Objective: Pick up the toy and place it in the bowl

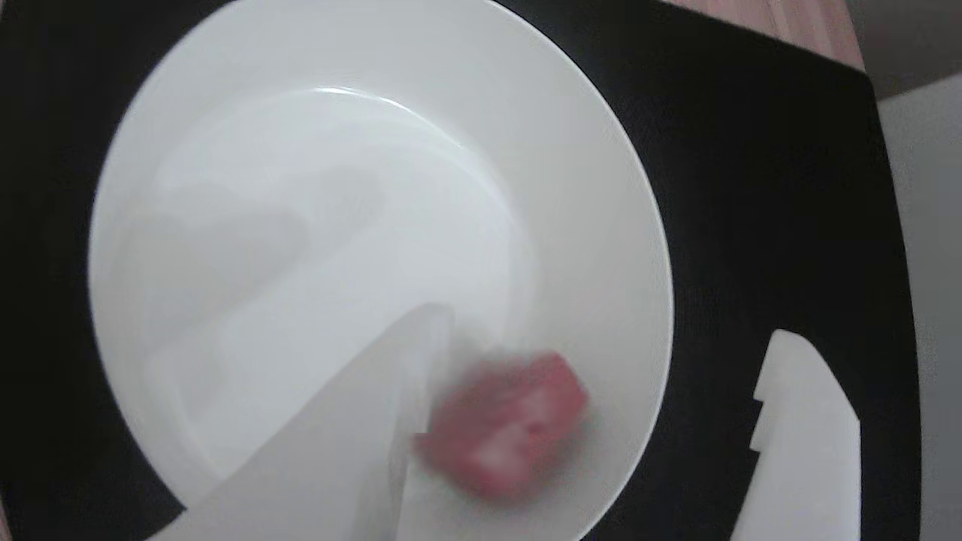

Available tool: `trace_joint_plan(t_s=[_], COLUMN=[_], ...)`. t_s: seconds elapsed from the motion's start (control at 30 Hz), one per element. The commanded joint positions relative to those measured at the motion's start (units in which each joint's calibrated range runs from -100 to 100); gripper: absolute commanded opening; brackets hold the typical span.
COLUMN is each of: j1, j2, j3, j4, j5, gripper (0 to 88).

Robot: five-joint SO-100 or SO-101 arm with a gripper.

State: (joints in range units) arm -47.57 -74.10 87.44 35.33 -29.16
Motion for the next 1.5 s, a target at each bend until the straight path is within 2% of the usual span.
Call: trace_joint_plan(t_s=[0.0,0.07,0.1,0.17,0.2,0.33,0.57,0.73,0.9,1.0,1.1,1.27,1.47], j1=[1.69,5.2,9.63,14.82,17.24,29.21,45.85,53.3,54.72,56.14,55.97,55.72,55.64], j2=[-0.72,-0.8,-1.55,-3.64,-5.05,-12.81,-24.73,-25.14,-25.14,-25.14,-25.14,-25.14,-25.23], j3=[-1.13,-2.04,-2.4,-2.31,-2.13,1.39,12.02,12.11,12.11,12.11,12.11,12.11,12.11], j4=[-0.53,-1.46,-3.32,-4.85,-5.02,-4.34,-4.26,-3.83,3.45,8.45,11.75,17.17,17.76], j5=[0.04,-0.01,0.14,0.25,0.3,1.87,13.82,20.34,24.1,24.15,26.19,26.5,26.5], gripper=[26.2,20.5,11.8,2.5,1.4,2.5,2.3,2.3,2.3,2.3,2.4,2.4,2.4])
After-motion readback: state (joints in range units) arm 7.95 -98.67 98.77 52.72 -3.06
